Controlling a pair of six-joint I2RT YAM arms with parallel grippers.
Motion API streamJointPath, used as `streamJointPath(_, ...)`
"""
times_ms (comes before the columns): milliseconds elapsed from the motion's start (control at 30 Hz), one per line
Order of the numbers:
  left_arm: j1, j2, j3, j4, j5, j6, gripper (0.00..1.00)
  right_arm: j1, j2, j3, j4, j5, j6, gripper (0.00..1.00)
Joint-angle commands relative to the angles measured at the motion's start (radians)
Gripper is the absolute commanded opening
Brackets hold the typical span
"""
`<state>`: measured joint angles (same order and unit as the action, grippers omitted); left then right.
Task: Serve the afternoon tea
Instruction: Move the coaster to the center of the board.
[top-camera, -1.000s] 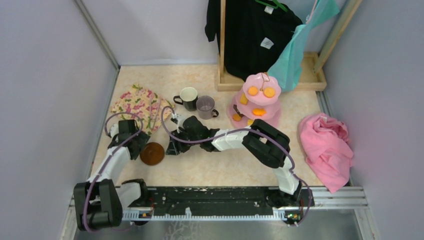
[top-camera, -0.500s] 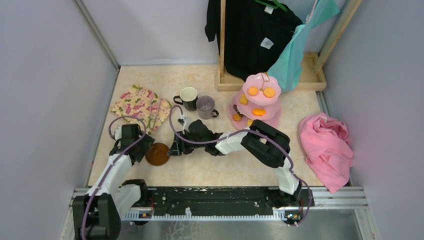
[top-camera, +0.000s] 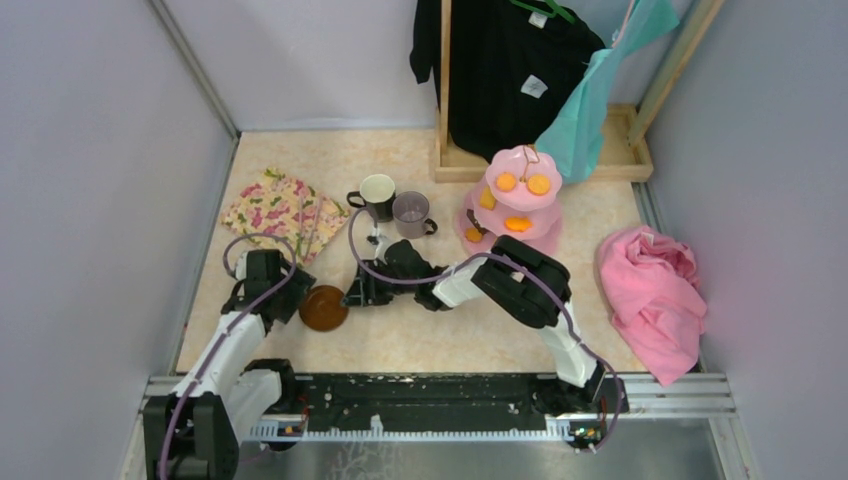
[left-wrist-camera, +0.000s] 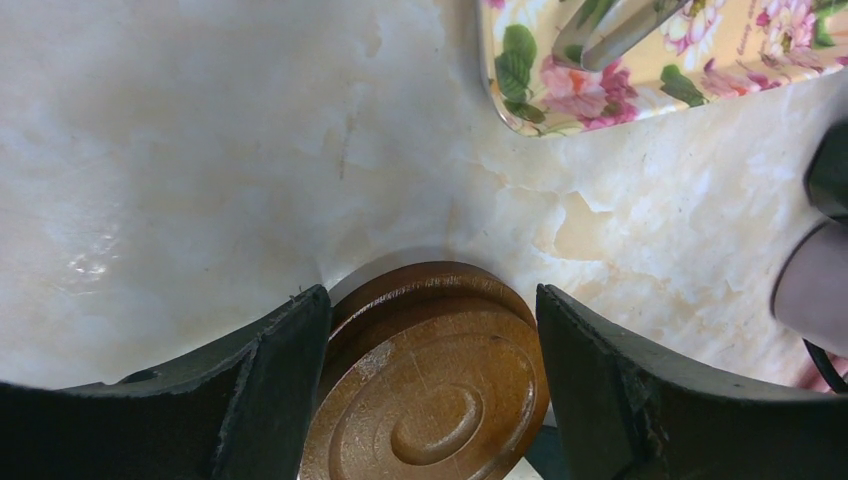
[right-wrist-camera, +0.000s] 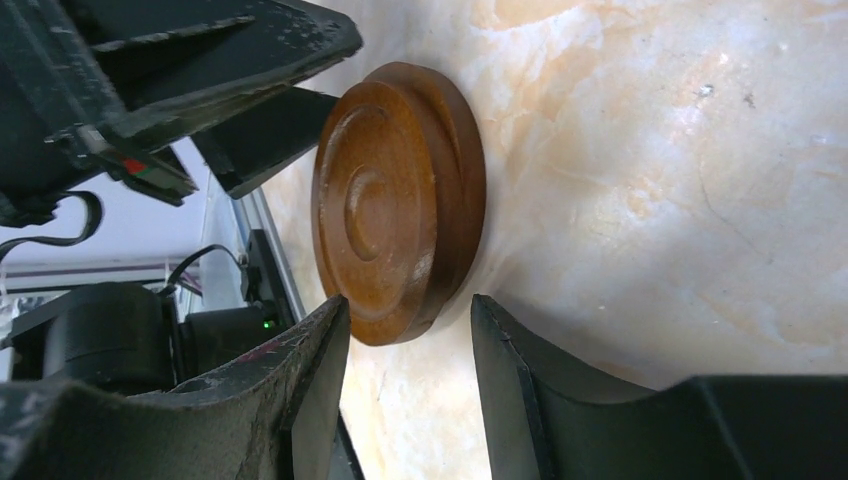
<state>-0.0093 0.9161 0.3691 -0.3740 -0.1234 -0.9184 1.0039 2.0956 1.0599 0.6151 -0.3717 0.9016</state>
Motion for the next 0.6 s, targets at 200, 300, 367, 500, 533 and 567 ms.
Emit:
streamJointPath(200,-0.029,0.015,-0.085,-0.046,0.09,-0.026,0.82,-0.01,0.061,0.004,0.093,-0.026,0.061,0.48)
streamJointPath(300,-0.033,0.02,-0.096,-0.031,0.096,-0.026,0.82,-0.01,0.076,0.004,0.113,-0.036,0.093,0.48)
streamJointPath(367,-0.035,0.023,-0.1,-0.025,0.098,-0.022,0.82,-0.009,0.083,0.0,0.124,-0.041,0.112,0.48)
streamJointPath(500,-0.038,0.024,-0.108,-0.011,0.097,-0.016,0.82,-0.009,0.087,-0.013,0.139,-0.038,0.136,0.41)
streamJointPath(533,-0.037,0.024,-0.11,-0.004,0.099,-0.016,0.82,-0.009,0.089,-0.013,0.141,-0.039,0.14,0.38)
streamJointPath(567,-0.037,0.025,-0.116,0.002,0.103,-0.015,0.82,-0.009,0.091,-0.011,0.142,-0.038,0.144,0.35)
